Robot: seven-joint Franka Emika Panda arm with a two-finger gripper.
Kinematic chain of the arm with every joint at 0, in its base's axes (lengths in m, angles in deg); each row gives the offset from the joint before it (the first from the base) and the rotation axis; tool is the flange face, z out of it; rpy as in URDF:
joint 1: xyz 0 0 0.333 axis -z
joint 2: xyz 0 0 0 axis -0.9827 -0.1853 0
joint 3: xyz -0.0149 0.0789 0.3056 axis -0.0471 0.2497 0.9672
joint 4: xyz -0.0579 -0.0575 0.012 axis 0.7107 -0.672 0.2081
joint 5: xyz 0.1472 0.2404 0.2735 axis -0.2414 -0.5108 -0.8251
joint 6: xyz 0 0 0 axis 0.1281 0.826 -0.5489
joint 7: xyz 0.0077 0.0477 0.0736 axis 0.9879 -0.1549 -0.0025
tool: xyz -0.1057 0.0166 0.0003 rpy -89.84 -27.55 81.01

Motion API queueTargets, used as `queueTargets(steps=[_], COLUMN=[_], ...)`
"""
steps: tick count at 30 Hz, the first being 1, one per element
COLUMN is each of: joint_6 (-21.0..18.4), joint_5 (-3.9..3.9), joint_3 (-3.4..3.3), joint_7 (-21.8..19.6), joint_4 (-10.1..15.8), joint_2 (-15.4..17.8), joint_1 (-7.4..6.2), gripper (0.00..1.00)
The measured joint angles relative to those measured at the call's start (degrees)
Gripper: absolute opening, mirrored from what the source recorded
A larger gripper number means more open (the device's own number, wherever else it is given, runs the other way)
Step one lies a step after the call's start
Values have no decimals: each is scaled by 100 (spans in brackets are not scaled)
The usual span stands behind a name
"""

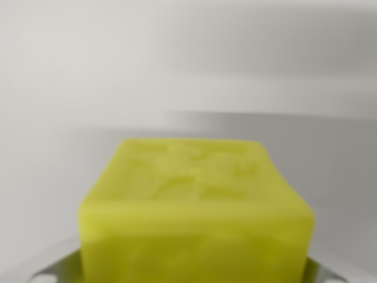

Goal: Pick yellow cube

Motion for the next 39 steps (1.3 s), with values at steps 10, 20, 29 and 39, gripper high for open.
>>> queueTargets(steps=[10,20,29,39], joint_6=[-430,-876,-1286,-1747], joint_5=[115,184,226,258], joint_3=[4,5,6,6], joint_7=[-83,-134,-163,-187], joint_4=[57,79,70,24], joint_2=[488,954,1354,1768], joint_1=[31,48,55,59], gripper=[0,0,0,0])
